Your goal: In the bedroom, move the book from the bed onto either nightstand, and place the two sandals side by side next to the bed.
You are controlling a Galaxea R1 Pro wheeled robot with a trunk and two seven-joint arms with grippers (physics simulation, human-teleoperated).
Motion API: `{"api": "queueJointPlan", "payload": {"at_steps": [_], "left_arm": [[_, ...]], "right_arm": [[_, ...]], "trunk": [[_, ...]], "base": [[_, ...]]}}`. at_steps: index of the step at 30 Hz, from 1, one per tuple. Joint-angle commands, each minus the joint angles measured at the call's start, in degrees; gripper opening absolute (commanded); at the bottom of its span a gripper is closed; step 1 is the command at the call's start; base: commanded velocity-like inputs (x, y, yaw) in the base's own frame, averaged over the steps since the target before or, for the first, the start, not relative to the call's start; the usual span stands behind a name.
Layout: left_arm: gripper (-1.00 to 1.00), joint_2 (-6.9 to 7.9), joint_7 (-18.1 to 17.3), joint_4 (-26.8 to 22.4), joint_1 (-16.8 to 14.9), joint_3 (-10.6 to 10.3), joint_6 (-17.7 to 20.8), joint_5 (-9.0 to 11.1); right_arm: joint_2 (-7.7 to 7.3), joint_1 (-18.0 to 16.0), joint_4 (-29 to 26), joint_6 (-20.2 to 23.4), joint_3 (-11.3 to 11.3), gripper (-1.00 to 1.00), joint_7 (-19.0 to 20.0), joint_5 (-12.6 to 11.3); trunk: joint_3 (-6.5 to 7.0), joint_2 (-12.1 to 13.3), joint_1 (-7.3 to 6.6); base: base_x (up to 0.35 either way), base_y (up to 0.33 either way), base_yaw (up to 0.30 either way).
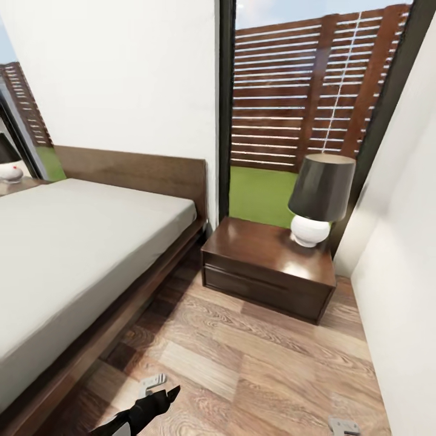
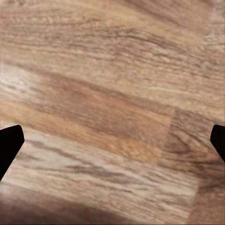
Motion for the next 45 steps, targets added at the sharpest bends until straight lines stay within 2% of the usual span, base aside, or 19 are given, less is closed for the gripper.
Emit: {"api": "queueJointPlan", "payload": {"at_steps": [1,21,36,45], "left_arm": [[1.00,0.00,-0.3,0.1,-0.1,0.4,0.0,0.0],[1.00,-0.02,-0.3,0.1,-0.1,0.4,0.0,0.0],[1.00,-0.09,-0.3,0.1,-0.1,0.4,0.0,0.0],[1.00,-0.09,-0.3,0.1,-0.1,0.4,0.0,0.0]], "right_arm": [[0.00,0.0,0.0,0.0,-0.5,1.00,0.3,0.5],[0.00,0.0,0.0,0.0,-0.5,1.00,0.3,0.5],[0.00,0.0,0.0,0.0,-0.5,1.00,0.3,0.5],[0.00,0.0,0.0,0.0,-0.5,1.00,0.3,0.5]], "trunk": [[-0.05,0.0,0.01],[-0.05,0.0,0.01],[-0.05,0.0,0.01],[-0.05,0.0,0.01]], "base": [[0.132,0.000,0.289],[0.019,-0.005,0.289],[0.190,-0.166,0.289],[0.018,-0.016,0.289]]}}
